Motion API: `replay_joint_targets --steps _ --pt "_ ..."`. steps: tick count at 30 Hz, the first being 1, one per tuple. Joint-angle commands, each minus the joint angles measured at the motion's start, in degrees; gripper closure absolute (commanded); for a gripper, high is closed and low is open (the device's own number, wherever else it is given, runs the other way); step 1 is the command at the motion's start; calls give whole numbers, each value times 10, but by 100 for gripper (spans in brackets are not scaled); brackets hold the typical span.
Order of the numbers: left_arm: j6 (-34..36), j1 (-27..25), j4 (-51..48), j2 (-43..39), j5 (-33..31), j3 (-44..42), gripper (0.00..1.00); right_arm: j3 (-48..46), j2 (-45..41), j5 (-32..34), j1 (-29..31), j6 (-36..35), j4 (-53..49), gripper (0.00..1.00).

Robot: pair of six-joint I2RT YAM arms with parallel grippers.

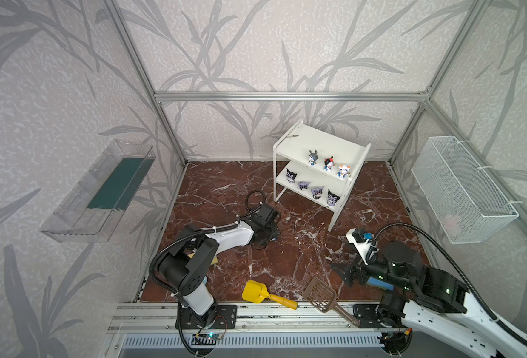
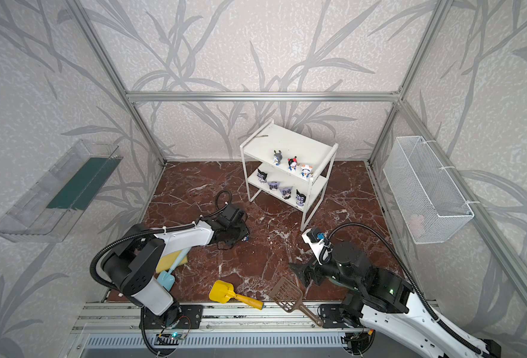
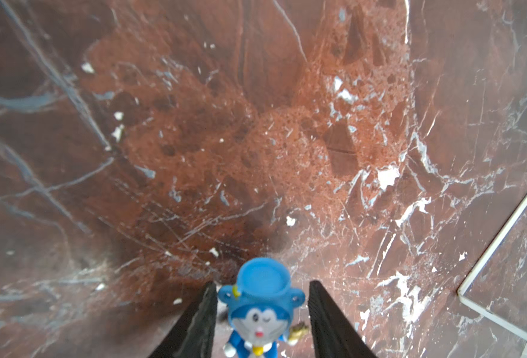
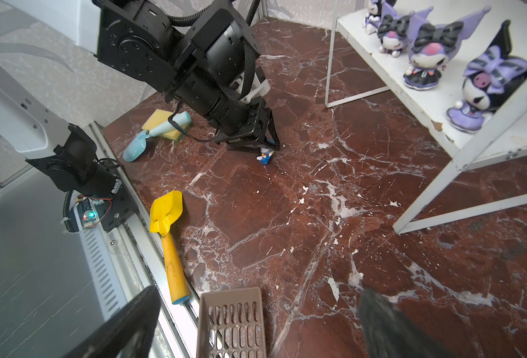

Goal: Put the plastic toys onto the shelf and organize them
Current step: 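Close the left gripper on the blue-hatted Doraemon and lift it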

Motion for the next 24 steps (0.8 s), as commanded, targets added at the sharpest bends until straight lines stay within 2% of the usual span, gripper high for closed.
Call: replay_joint_targets --steps 1,16,24 --pt "-10 4 -13 4 -9 14 50 -5 -7 -3 1 0 7 1" --pt "11 9 -31 0 8 26 51 -6 -7 -3 1 0 8 1" --pt "18 10 -28 10 22 29 56 -5 -8 -3 1 1 7 1"
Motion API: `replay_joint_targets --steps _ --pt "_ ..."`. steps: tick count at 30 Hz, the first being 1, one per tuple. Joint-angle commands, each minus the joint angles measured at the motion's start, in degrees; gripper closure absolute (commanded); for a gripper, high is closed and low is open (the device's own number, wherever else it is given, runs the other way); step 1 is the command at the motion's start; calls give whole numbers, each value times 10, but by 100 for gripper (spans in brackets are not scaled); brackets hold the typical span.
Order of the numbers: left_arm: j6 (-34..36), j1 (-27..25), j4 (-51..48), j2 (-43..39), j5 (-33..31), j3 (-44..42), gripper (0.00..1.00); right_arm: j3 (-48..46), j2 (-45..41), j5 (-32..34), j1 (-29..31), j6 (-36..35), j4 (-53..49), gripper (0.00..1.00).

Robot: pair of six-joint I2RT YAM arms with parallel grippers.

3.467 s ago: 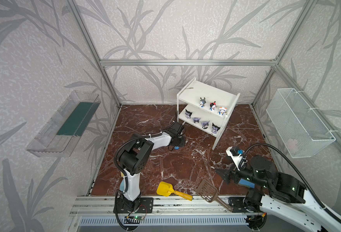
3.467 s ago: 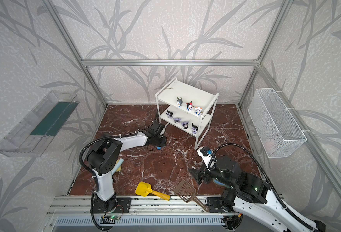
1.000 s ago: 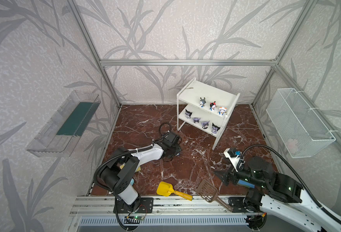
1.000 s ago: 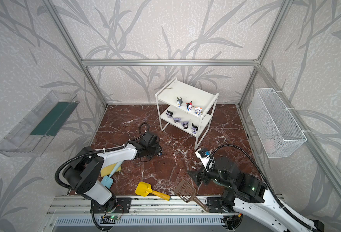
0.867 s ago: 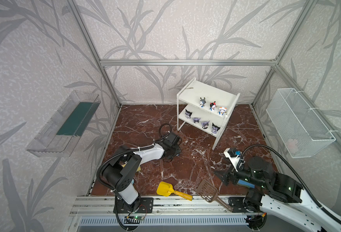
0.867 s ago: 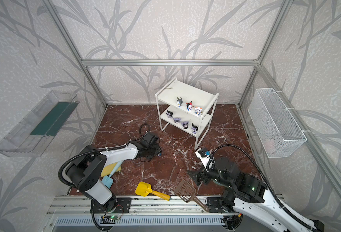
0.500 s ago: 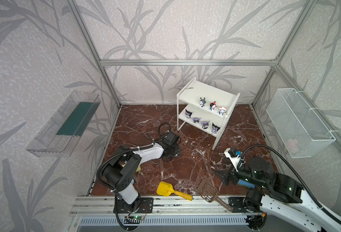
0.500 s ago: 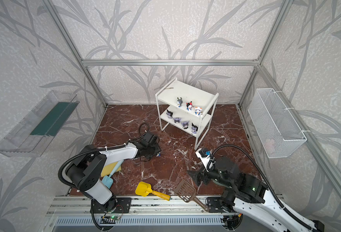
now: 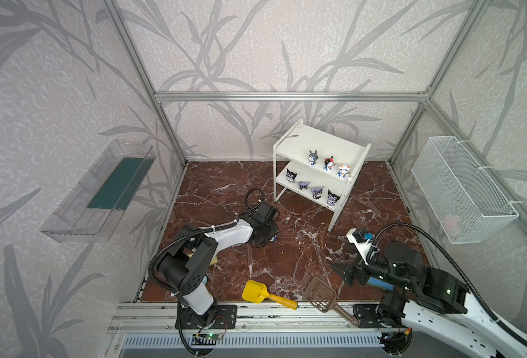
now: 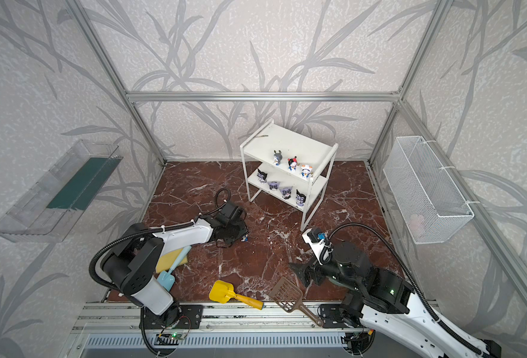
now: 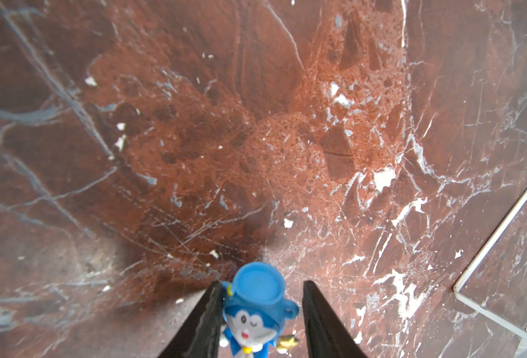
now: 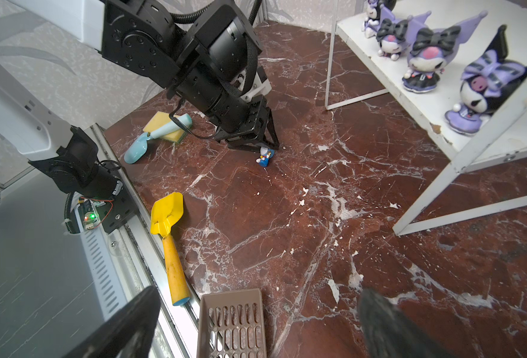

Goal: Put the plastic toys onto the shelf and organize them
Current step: 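Close the left gripper on the blue-hatted Doraemon and lift it, then carry the blue-hatted Doraemon with the left gripper up to the shelf's upper tier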

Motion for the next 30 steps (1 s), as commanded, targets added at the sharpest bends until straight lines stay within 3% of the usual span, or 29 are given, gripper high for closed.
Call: replay_joint_targets --steps 1,8,13,18,30 --pt "3 4 -7 10 4 14 57 -6 -6 -3 1 1 4 1" --pt "7 4 -15 8 0 12 63 -5 -5 -2 1 -1 6 1" --pt "10 5 -10 8 3 10 76 -6 -4 -3 1 -1 6 1" --pt "22 5 2 -2 4 11 80 -6 -4 -3 1 -1 6 1" --pt "180 0 -18 -125 -70 21 81 -2 5 -4 1 -3 9 1"
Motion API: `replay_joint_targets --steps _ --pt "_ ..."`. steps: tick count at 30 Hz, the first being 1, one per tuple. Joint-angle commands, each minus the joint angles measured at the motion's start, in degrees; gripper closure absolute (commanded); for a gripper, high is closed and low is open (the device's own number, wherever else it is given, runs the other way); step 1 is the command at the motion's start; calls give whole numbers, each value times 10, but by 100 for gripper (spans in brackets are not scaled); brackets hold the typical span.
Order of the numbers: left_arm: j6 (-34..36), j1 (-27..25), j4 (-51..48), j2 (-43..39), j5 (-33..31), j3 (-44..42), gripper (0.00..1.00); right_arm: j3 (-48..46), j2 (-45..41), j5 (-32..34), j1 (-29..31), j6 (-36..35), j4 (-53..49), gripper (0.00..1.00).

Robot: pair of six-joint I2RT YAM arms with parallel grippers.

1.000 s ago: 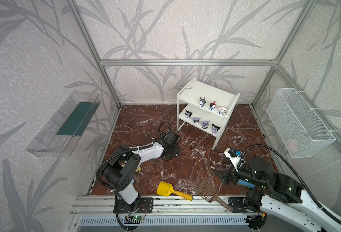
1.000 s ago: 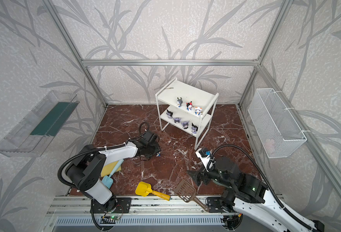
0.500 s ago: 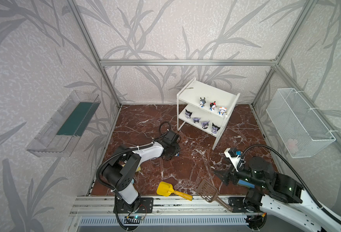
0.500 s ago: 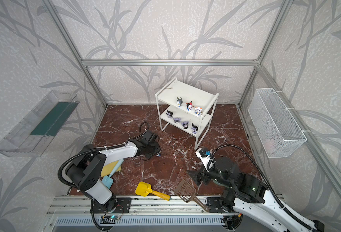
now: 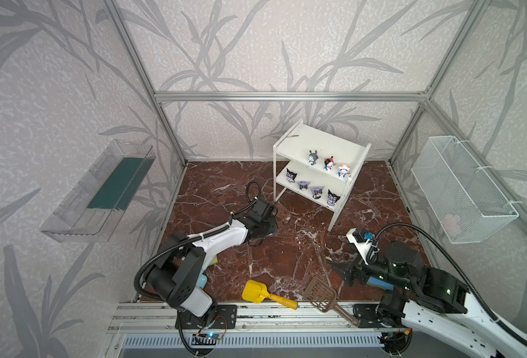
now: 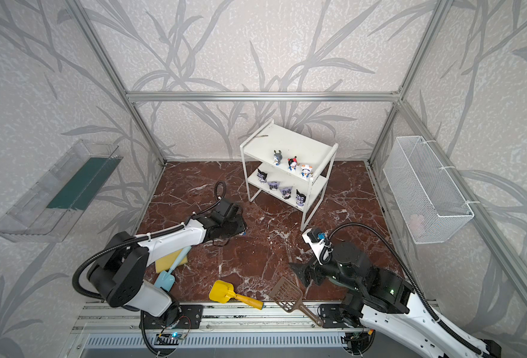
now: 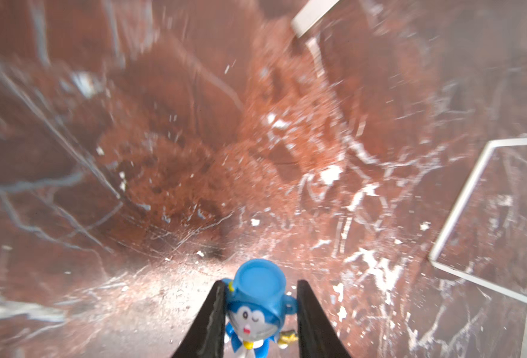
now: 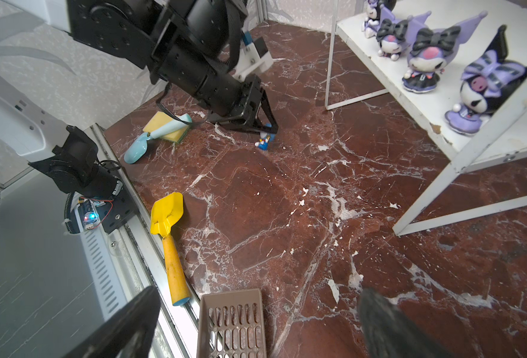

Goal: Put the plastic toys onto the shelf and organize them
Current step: 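Carry the blue-hatted Doraemon with the left gripper up to the shelf's upper tier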

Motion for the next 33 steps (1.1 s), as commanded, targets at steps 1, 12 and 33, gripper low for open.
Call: replay_joint_targets --steps 1,12,33 --pt "80 -3 -14 -59 -52 20 81 -3 6 -5 1 -4 9 1" --pt "279 -20 45 -217 -85 56 81 11 27 -38 1 -14 33 1" --pt "364 -20 139 -67 -2 319 82 66 34 -19 2 -19 -6 1"
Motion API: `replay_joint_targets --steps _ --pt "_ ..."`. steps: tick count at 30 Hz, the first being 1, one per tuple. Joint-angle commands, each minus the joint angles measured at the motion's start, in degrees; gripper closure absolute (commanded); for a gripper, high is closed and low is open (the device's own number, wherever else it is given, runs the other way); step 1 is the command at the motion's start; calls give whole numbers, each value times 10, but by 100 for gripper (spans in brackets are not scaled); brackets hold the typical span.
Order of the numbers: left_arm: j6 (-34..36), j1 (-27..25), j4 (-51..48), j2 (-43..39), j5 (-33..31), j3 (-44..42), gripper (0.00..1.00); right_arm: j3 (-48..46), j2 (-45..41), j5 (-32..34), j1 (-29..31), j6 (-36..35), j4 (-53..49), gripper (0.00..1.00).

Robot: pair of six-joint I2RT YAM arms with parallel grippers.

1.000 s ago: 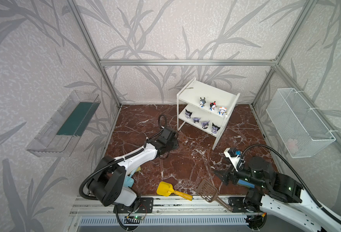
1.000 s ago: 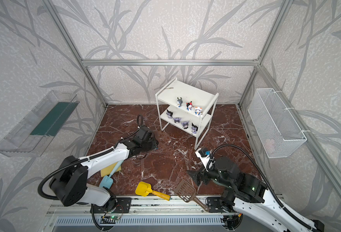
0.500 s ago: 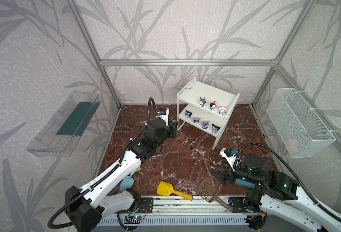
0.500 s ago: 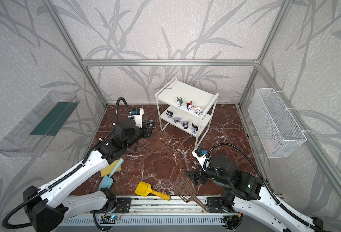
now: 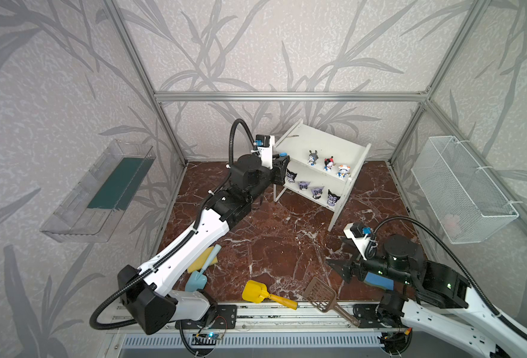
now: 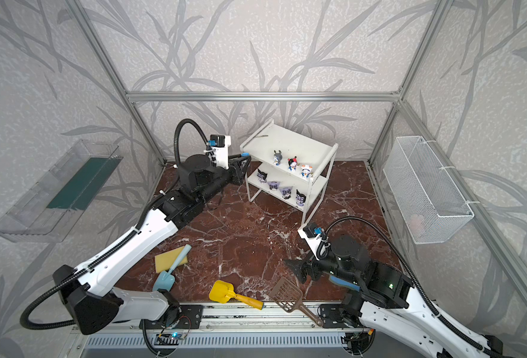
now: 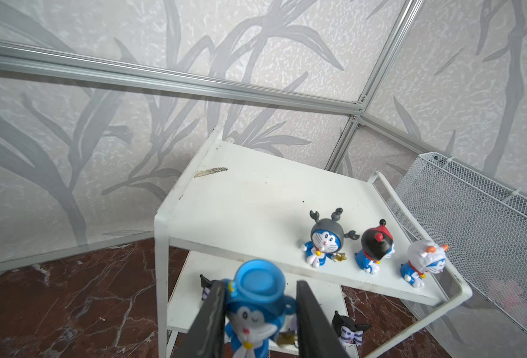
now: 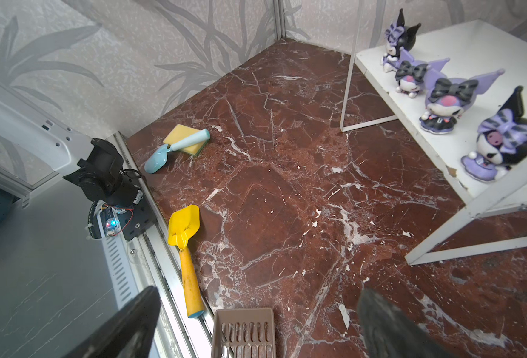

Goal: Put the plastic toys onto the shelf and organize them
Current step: 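Carry the blue-hatted Doraemon with the left gripper up to the shelf's upper tier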

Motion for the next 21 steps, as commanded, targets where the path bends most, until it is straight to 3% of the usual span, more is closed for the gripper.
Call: replay_joint_targets --steps 1,21 --pt "9 -1 38 27 19 37 82 15 -15 10 2 -2 -25 1" --pt "15 -6 71 134 16 102 82 9 -54 30 2 2 -58 1"
